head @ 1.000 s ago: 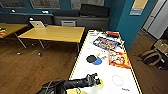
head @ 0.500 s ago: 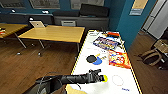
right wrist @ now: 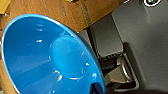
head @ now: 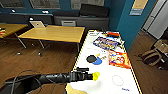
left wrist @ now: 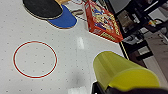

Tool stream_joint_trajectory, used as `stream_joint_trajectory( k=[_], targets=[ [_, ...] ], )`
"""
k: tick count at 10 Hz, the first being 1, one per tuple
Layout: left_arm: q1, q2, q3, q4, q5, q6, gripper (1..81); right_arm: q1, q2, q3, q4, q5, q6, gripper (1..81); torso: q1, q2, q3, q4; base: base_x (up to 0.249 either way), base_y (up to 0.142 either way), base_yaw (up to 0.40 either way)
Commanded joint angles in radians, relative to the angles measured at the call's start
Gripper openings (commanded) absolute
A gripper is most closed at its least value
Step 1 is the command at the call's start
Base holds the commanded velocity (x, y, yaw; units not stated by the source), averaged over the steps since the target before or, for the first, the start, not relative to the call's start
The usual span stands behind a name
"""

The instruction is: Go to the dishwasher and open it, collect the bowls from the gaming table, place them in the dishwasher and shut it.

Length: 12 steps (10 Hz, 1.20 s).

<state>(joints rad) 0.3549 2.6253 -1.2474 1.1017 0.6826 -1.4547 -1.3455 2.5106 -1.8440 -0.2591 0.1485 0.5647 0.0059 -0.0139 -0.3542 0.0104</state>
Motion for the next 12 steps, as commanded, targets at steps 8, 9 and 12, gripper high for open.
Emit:
stream_joint_trajectory(
  k=[8,9,12],
  targets=[
    [0.351,-0.461,0.223,0.01,-0.224,0.427,1.0,0.021,-0.048,0.02,-0.026,-0.047,0.0,1.0,0.0,0.0,0.161,0.0,0.0,0.0,0.0],
    [0.39,-0.459,0.198,0.01,-0.227,0.45,1.0,0.021,-0.046,0.017,-0.026,-0.047,0.0,1.0,0.0,0.0,0.182,0.0,0.0,0.0,0.0],
    [0.469,-0.416,0.1,0.01,-0.251,0.484,1.0,0.019,-0.04,0.002,-0.023,-0.044,0.001,1.0,-0.002,-0.001,0.18,0.0,0.0,0.0,0.0]
  ],
)
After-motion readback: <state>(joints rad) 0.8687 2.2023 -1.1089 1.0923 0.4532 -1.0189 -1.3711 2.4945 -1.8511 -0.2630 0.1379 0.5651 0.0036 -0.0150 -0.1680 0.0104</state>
